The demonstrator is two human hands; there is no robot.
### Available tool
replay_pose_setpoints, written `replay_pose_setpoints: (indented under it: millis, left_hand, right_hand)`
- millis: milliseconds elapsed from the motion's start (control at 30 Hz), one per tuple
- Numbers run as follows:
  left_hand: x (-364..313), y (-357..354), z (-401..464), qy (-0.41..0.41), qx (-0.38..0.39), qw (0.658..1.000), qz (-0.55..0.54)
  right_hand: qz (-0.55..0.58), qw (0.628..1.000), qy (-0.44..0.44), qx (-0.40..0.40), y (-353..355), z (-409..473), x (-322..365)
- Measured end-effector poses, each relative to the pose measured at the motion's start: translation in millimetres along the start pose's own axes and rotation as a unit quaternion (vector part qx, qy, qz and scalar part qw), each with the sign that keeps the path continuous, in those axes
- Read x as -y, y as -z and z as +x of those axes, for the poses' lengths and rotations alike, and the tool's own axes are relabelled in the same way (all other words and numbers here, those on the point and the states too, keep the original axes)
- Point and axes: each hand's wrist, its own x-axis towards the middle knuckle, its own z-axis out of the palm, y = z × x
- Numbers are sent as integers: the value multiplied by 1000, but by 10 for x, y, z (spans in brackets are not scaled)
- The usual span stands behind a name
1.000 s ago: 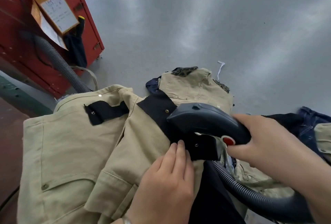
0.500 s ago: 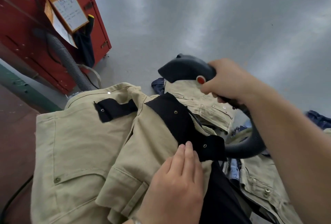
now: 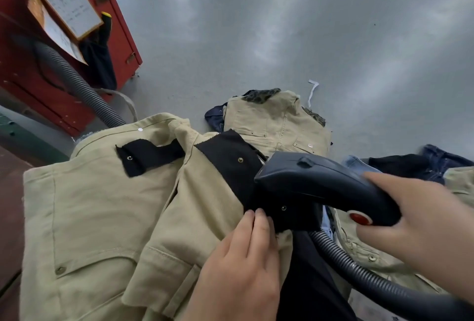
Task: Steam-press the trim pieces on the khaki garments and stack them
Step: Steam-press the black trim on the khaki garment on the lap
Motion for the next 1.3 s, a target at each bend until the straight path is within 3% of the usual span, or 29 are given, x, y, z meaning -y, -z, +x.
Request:
replay_pose_setpoints:
  millis: [167, 500, 633, 767, 1167, 1300]
  left_hand:
    - [29, -9, -14, -3, -18, 1000, 22]
    - [3, -8, -45, -1, -13, 1000, 19]
    - [-22, -15, -35, -8, -31, 999, 8]
    - [-82, 5, 2, -10, -46, 999, -11]
    - [-116, 266, 49, 51, 0, 994, -98]
    - [-53, 187, 105, 72, -18, 997, -23]
  right_hand:
    - [54, 999, 0, 9, -158, 210, 134]
    - [131, 983, 39, -119, 171, 957, 364]
    - [100, 989, 89, -64, 491, 737, 284]
    - [25, 996, 85, -16, 583, 525, 201]
    - [35, 998, 59, -5, 609, 350, 18]
    - [26, 998, 64, 1, 560, 301, -2]
